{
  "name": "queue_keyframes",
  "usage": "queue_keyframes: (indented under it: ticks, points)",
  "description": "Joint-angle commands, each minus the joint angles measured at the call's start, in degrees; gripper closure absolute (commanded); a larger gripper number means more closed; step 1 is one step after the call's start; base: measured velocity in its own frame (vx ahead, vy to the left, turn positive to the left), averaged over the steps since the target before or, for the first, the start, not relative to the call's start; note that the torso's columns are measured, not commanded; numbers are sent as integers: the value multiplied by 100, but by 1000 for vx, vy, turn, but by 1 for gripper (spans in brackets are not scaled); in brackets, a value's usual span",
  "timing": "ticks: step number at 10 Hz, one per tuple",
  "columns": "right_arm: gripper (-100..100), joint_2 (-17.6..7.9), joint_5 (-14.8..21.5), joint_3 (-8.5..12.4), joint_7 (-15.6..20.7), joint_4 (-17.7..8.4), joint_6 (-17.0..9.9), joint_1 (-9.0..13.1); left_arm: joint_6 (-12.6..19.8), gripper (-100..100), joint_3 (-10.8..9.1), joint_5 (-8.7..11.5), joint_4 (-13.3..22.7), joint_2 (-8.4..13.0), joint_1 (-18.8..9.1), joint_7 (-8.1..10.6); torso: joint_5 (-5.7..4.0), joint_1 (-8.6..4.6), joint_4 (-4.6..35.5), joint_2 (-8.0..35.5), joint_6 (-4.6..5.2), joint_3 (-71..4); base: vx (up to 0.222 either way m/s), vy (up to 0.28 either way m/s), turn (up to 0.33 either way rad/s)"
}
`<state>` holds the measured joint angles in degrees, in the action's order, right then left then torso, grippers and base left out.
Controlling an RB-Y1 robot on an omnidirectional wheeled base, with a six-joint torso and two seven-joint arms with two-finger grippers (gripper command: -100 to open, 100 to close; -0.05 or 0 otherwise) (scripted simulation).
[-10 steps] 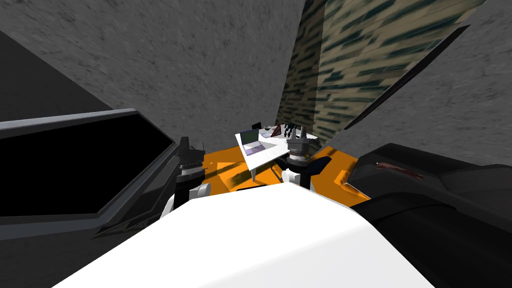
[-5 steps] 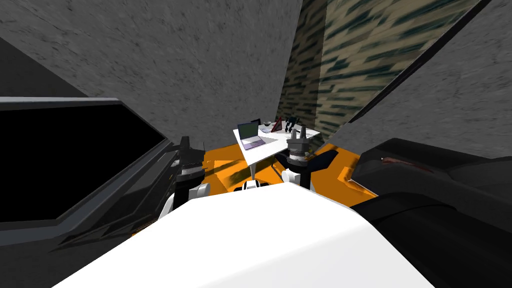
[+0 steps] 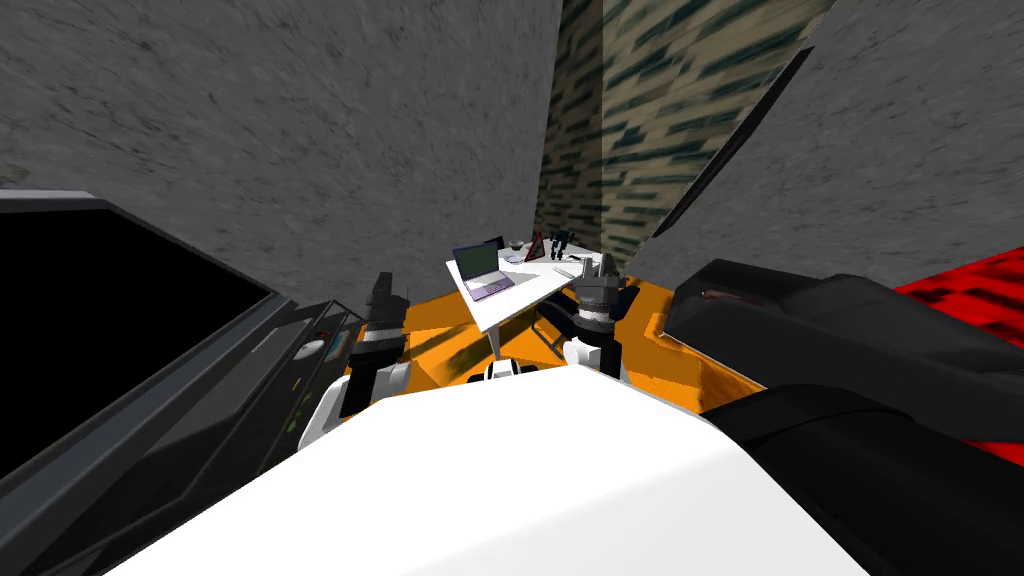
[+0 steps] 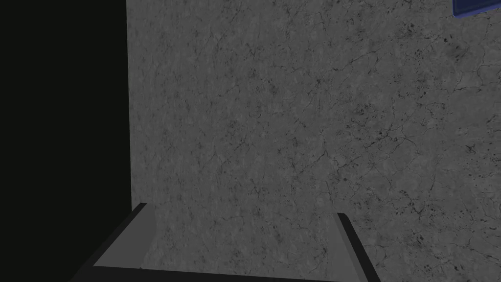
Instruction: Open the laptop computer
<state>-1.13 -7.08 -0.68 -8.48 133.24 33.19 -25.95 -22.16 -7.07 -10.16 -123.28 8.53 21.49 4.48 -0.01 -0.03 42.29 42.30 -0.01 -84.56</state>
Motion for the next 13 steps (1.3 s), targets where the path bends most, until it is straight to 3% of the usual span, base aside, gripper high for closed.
queue_keyframes:
  ticks: [1, 7, 8, 13]
  points:
    - [0, 0, 0, 0, 0, 0, 0, 0, 376, -100, -210, -293, 163, 198, -238, -19, 1, 1, 0, -1, 0, -1, -26, -80, -305]
    - [0, 0, 0, 0, 0, 0, 0, 0, 1228, -100, -812, -1013, 744, 631, -890, -59, 2, 5, -2, -5, 1, -3, -13, -74, -368]
    - [0, -1, 0, 1, 0, 0, 0, -1, 1228, -100, -812, -1013, 744, 631, -890, -59, 3, 9, -2, -4, -2, -3, -2, -37, -65]
    - [0, -1, 0, 1, 0, 0, 0, -1, 2061, -100, -1490, -1541, 1339, 916, -1467, -79, 2, 5, -1, -4, -2, -2, -1, -33, -339]
